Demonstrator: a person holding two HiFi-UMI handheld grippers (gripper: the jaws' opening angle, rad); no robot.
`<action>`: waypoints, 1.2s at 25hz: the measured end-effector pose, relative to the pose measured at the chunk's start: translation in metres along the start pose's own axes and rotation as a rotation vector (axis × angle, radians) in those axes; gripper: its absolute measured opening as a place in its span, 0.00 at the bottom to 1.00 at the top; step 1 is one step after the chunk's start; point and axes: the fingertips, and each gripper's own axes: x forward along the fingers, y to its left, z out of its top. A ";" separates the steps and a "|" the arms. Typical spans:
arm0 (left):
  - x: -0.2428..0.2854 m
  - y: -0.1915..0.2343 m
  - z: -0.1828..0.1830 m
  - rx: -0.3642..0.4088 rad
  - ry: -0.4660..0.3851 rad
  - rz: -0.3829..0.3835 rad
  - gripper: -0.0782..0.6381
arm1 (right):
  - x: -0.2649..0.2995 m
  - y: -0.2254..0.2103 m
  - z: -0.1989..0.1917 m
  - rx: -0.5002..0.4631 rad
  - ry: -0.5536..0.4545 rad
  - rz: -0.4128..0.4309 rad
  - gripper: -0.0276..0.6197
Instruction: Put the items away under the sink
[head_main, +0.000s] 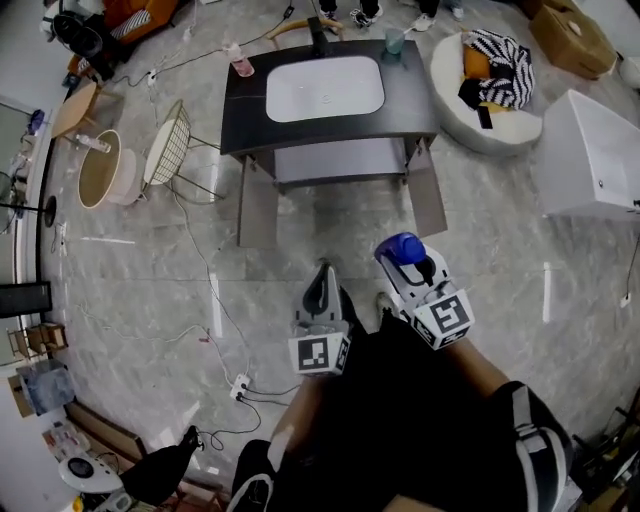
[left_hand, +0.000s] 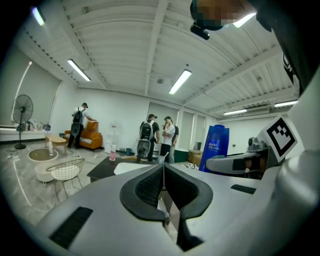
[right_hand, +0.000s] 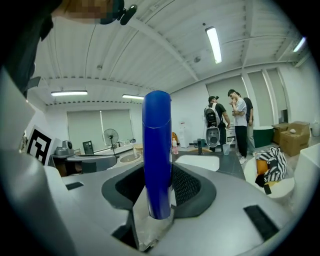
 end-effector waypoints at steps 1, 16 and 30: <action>0.012 0.010 0.000 0.005 0.003 -0.024 0.14 | 0.012 -0.003 0.000 0.006 -0.001 -0.025 0.28; 0.135 0.127 0.012 -0.010 0.032 -0.142 0.13 | 0.161 -0.044 0.008 0.019 -0.020 -0.190 0.28; 0.231 0.164 -0.084 -0.083 0.004 -0.084 0.13 | 0.265 -0.126 -0.082 -0.023 -0.048 -0.168 0.28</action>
